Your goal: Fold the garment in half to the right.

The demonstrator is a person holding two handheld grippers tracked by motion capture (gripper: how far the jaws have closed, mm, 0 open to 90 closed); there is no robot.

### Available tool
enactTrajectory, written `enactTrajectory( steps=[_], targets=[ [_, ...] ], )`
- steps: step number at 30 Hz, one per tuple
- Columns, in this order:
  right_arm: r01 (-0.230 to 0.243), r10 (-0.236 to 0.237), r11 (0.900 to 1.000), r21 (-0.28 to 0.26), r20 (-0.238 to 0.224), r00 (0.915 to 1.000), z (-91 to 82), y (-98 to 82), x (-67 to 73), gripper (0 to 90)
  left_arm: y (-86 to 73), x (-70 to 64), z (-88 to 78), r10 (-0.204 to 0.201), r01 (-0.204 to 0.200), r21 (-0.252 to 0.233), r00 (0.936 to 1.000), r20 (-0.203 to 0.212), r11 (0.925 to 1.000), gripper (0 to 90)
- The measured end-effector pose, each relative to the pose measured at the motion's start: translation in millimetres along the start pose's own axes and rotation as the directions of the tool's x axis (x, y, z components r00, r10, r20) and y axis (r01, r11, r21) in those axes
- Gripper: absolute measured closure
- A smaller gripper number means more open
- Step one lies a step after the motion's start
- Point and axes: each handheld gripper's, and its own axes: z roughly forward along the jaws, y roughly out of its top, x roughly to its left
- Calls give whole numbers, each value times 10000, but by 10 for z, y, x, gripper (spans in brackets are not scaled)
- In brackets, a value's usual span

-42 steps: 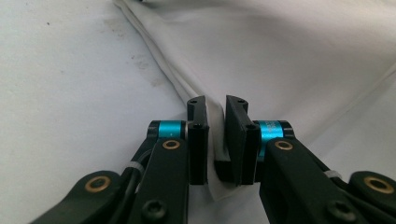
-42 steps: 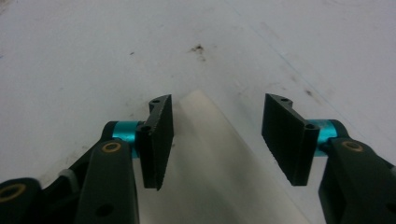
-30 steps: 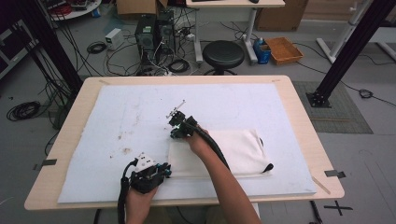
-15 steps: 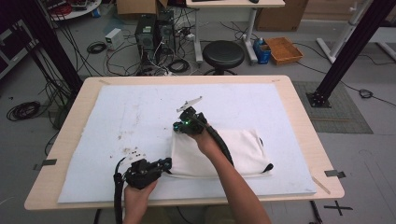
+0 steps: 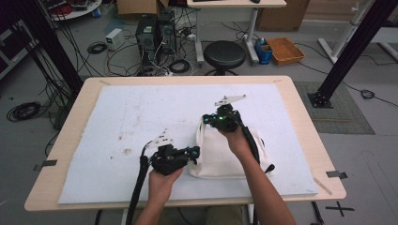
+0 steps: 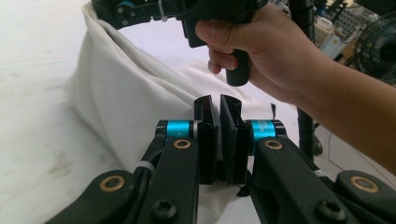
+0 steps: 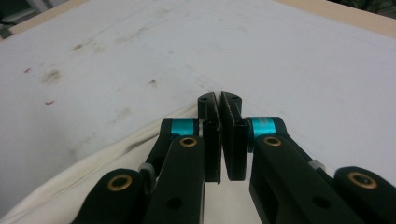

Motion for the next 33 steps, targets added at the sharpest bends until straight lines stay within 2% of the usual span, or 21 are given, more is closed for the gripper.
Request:
enactTrajectory(
  steps=[4, 10, 15, 19, 21, 23, 25, 26, 29, 33],
  targets=[
    [-301, 302, 9995, -38, 363, 9989, -135, -106, -161, 878, 102, -91, 224, 61, -67, 289, 9998, 211, 9996, 853],
    [-619, 633, 9979, -203, 763, 9951, -309, -257, -358, 878, 146, -171, 500, -191, 162, 624, 9988, 457, 9979, 853],
    [-865, 909, 9952, -449, 1083, 9900, -493, -381, -498, 900, 150, -291, 737, 17, -62, 1101, 9992, 407, 9939, 851],
    [-1193, 1248, 9914, -532, 1171, 9852, -619, -469, -611, 900, 133, -340, 893, 71, -128, 1382, 9991, 412, 9903, 852],
    [-1314, 1353, 9901, -487, 869, 9870, -653, -513, -645, 899, 120, -351, 931, 202, -261, 1530, 9990, 405, 9879, 851],
    [-1450, 1496, 9866, -742, 607, 9869, -694, -521, -653, 714, 111, -370, 948, 193, -248, 1495, 9991, 380, 9884, 852],
    [-1834, 1872, 9788, -913, 349, 9817, -715, -493, -668, 614, 109, -389, 950, 273, -328, 1464, 9988, 398, 9887, 852],
    [-1799, 1830, 9801, -840, 306, 9826, -705, -467, -667, 575, 109, -402, 952, 293, -349, 1447, 9988, 401, 9889, 851],
    [-1782, 1793, 9820, -618, 122, 9837, -634, -385, -626, 498, 106, -424, 959, 417, -475, 1553, 9983, 402, 9867, 852],
    [-1778, 1767, 9828, -498, -256, 9839, -525, -266, -528, 475, 99, -424, 973, 470, -516, 1610, 9984, 328, 9856, 851]
  ],
)
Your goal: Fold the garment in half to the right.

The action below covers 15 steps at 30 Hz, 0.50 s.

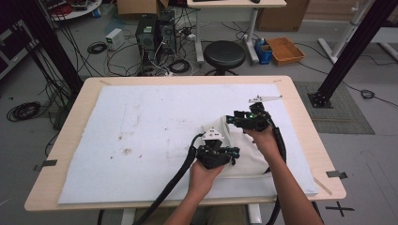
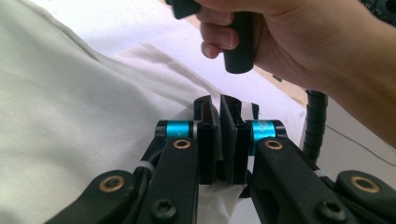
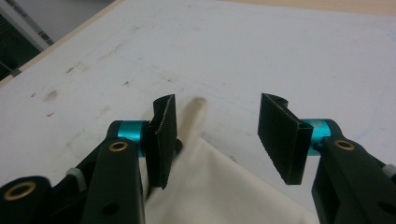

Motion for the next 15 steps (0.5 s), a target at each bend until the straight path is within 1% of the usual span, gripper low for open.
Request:
enactTrajectory(
  steps=[2, 3, 4, 5, 6, 7, 8, 9, 10, 13, 14, 15],
  targets=[
    [190, -189, 9998, 80, -43, 9998, 67, 29, 54, 485, -2, 2, 12, 63, -63, 20, 10000, 28, 10000, 852],
    [294, -294, 9992, 286, 16, 9996, 106, 37, 73, 510, -5, 2, 18, 85, -85, 24, 10000, 11, 10000, 851],
    [335, -339, 9980, 530, 60, 9994, 142, 41, 90, 568, -9, -1, 24, 116, -116, 71, 9999, -13, 9999, 852],
    [470, -464, 9965, 694, -107, 9989, 173, 41, 94, 707, -14, -2, 30, 165, -165, 110, 9999, -50, 9998, 851],
    [689, -689, 9944, 806, -30, 9976, 191, 38, 109, 819, -18, -6, 34, 194, -193, 147, 9998, -103, 9997, 852],
    [883, -900, 9923, 864, 162, 9958, 193, 36, 128, 861, -21, -7, 37, 186, -185, 137, 9998, -118, 9997, 851],
    [1038, -1059, 9910, 846, 208, 9942, 188, 35, 133, 869, -23, -5, 40, 184, -183, 113, 9998, -100, 9998, 852],
    [1194, -1227, 9892, 846, 353, 9918, 178, 32, 143, 873, -22, -2, 47, 181, -180, 90, 9998, -90, 9998, 852],
    [1460, -1516, 9853, 885, 601, 9866, 161, 27, 154, 874, -20, -1, 54, 173, -173, 86, 9998, -24, 9998, 852],
    [1800, -1879, 9799, 861, 950, 9776, 93, 9, 146, 875, -14, -10, 109, 105, -106, 62, 9999, 87, 9999, 852],
    [1929, -2020, 9774, 870, 1117, 9730, 63, 3, 132, 874, -9, -18, 137, 95, -96, 85, 9999, 142, 9999, 852],
    [1963, -2066, 9764, 899, 1260, 9703, 31, -4, 120, 875, -1, -29, 169, 107, -109, 102, 9998, 181, 9999, 852]
  ],
)
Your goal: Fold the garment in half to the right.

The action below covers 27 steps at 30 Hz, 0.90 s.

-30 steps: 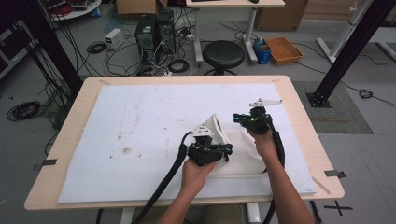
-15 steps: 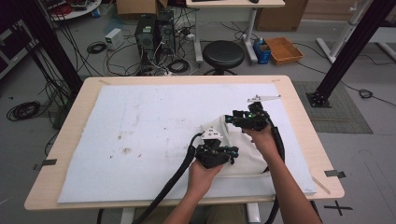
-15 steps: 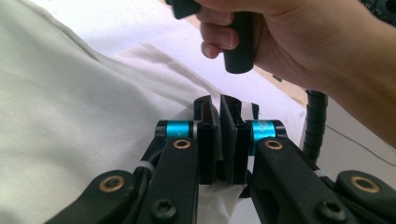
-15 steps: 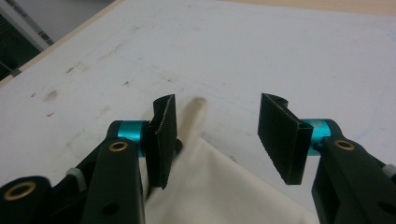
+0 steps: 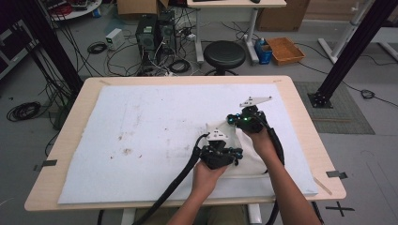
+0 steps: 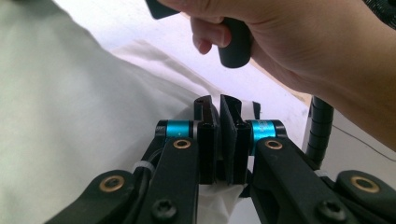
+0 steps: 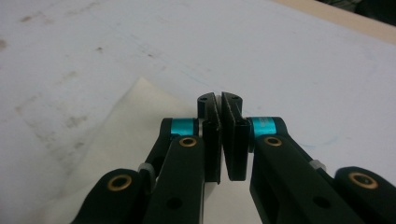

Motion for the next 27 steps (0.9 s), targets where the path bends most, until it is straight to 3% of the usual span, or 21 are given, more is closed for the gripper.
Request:
enactTrajectory(
  steps=[6, 13, 19, 21, 23, 25, 27],
  targets=[
    [148, -169, 9995, 285, 751, 9970, -150, -113, -156, 874, 84, -121, 217, 56, -58, 58, 9994, 348, 10000, 852],
    [-522, 507, 9986, 101, 1118, 9924, -318, -351, -375, 874, 114, -226, 441, 75, -91, 331, 9988, 479, 9994, 852],
    [-947, 926, 9955, 91, 1385, 9860, -371, -503, -477, 872, 87, -261, 591, 221, -242, 503, 9989, 417, 9984, 841],
    [-1009, 991, 9949, 41, 1529, 9833, -377, -539, -493, 860, 92, -268, 580, 338, -348, 331, 9990, 305, 9988, 736],
    [-1169, 1164, 9931, -66, 1688, 9788, -392, -567, -499, 757, 116, -256, 508, 470, -470, 70, 9989, 51, 9989, 636],
    [-1436, 1461, 9893, -268, 1775, 9732, -426, -593, -513, 643, 149, -209, 379, 485, -492, -295, 9986, -228, 9984, 549],
    [-1524, 1598, 9868, -553, 1722, 9720, -500, -626, -511, 608, 165, -142, 218, 459, -494, -636, 9974, -553, 9968, 476]
  ],
)
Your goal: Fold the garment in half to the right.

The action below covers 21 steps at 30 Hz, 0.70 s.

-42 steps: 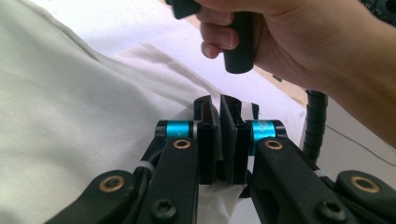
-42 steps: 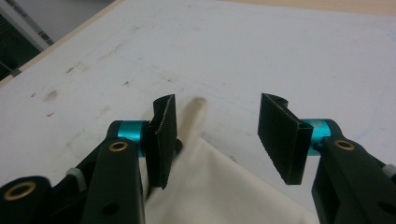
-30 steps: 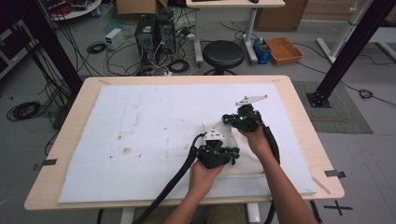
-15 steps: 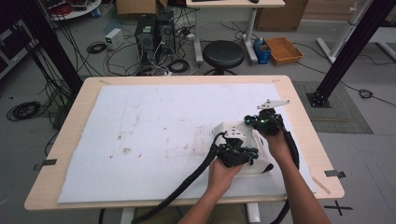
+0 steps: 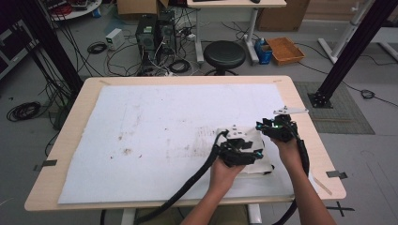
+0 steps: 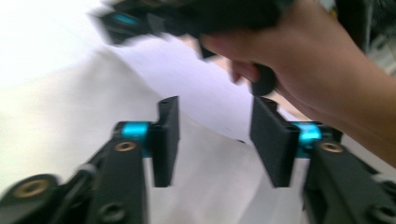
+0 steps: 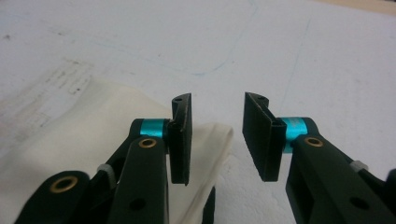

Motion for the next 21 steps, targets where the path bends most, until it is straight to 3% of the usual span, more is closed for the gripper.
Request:
enactTrajectory(
  steps=[5, 7, 10, 14, 16, 18, 19, 21],
  targets=[
    [-200, 193, 9980, -600, -118, 9997, -278, -152, -3, 570, -59, 279, -421, 144, -194, -668, 9971, -743, 9976, 393],
    [-230, 214, 9982, -546, -288, 9994, -365, -243, 19, 570, -109, 407, -558, 84, -162, -790, 9952, -977, 9967, 344],
    [-192, 193, 9998, 21, -751, 9970, -429, -387, 80, 570, -186, 595, -769, -31, -96, -951, 9911, -1329, 9954, 304],
    [437, -339, 9959, 788, -1218, 9920, -466, -591, 260, 636, -246, 790, -1000, -213, 10, -1153, 9843, -1750, 9933, 281],
    [946, -807, 9886, 1174, -1177, 9898, -455, -674, 352, 699, -263, 888, -1111, -343, 111, -1169, 9796, -1980, 9931, 281],
    [1603, -1496, 9728, 1675, -744, 9859, -435, -741, 416, 831, -269, 961, -1211, -483, 219, -1228, 9750, -2167, 9922, 281],
    [1782, -1695, 9656, 1894, -615, 9836, -424, -767, 421, 859, -267, 993, -1260, -465, 191, -1241, 9739, -2222, 9921, 281],
    [1819, -1767, 9632, 1977, -441, 9833, -438, -800, 402, 880, -264, 1039, -1351, -503, 190, -1319, 9700, -2379, 9911, 281]
  ],
)
